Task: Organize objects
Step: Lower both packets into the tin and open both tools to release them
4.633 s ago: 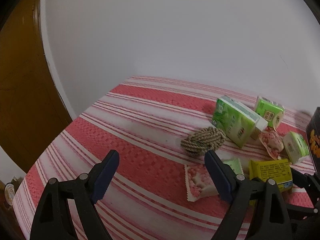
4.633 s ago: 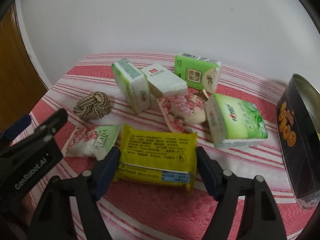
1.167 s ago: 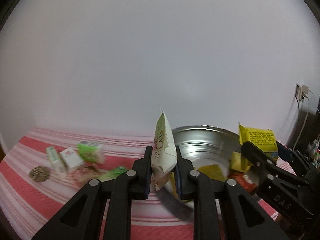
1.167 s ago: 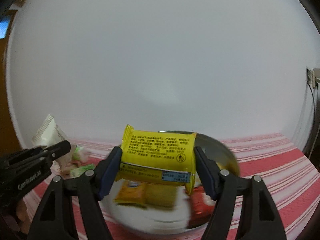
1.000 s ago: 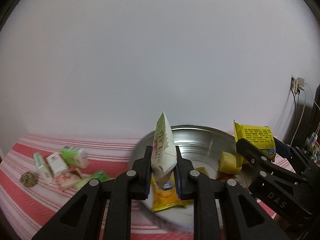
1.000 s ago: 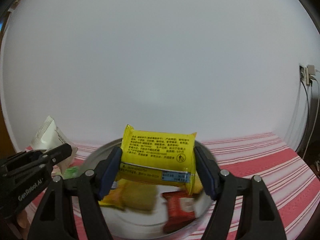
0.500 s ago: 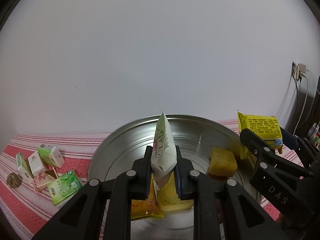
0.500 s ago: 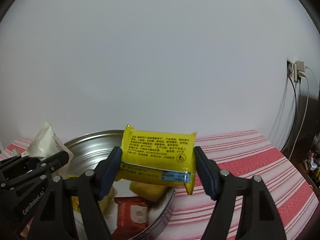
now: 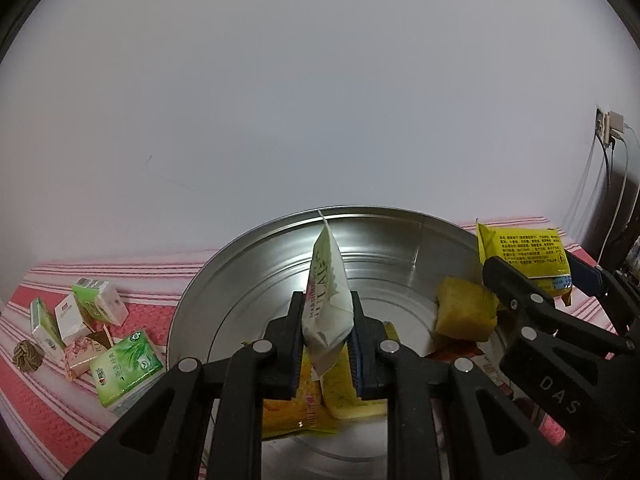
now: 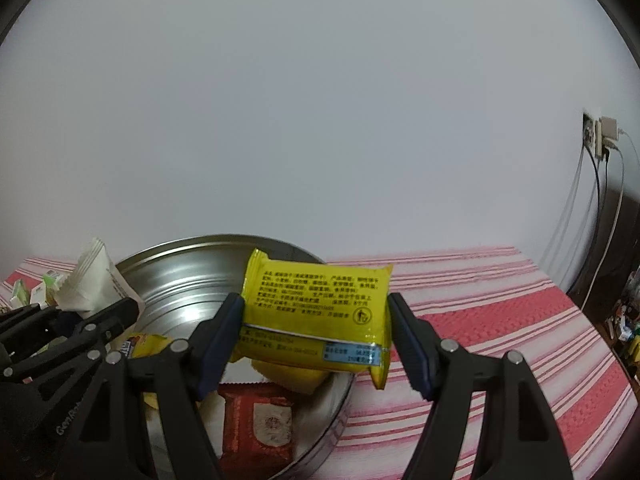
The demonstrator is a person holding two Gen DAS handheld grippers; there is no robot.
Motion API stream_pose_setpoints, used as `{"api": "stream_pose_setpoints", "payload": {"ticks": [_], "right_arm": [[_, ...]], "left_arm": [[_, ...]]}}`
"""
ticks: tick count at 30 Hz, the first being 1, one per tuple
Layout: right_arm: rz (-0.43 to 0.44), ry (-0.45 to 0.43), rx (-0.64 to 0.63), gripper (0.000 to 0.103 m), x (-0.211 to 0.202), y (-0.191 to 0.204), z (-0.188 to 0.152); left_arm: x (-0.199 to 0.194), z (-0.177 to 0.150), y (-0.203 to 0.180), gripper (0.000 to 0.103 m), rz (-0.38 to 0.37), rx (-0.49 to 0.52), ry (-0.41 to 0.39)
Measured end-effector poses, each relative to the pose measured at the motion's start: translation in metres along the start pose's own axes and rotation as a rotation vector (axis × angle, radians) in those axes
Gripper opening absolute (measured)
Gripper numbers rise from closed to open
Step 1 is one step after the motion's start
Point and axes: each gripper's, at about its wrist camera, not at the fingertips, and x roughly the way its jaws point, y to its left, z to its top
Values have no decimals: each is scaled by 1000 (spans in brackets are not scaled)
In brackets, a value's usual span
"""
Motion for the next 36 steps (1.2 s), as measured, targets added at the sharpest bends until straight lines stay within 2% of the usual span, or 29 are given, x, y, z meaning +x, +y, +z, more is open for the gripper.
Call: {"api": "stream_pose_setpoints", "payload": {"ticks": [10, 19, 21, 23, 24, 25, 26, 27, 28, 29, 31, 36], "right_arm": [[15, 12, -6, 73, -2, 0, -4], [35, 37, 3, 73, -2, -3, -2], [46, 45, 1, 74, 5, -2, -3], [57, 45, 5, 77, 6, -1, -4], [64, 37, 14, 79, 4, -2, -5], [65, 31, 23, 80, 3, -4, -6], [61, 22, 32, 83, 1, -6, -6], [55, 12, 45, 85, -2, -9, -5], [48, 3, 65, 90, -3, -13, -4], [47, -3, 86, 96, -6, -15, -4], [76, -10, 142, 100, -10, -21, -5], [104, -29, 182, 100, -17, -24, -7]], "left_arm": [[-8, -2, -11, 21, 40, 33, 2], [-6, 5, -21, 21, 36, 24, 22], [-7, 6, -19, 22, 15, 15, 25], [-10, 7, -17, 28, -4, 0, 24], [-11, 8, -16, 38, 9, -9, 19], [-12, 9, -14, 55, 28, -19, 18], [-14, 11, -10, 64, 77, -46, 20], [-15, 12, -7, 82, 110, -70, 23], [-18, 12, -1, 90, 133, -106, 20], [-20, 12, 3, 90, 126, -134, 8], [-27, 11, 10, 90, 98, -179, -10], [-36, 5, 6, 90, 138, -126, -56]]}}
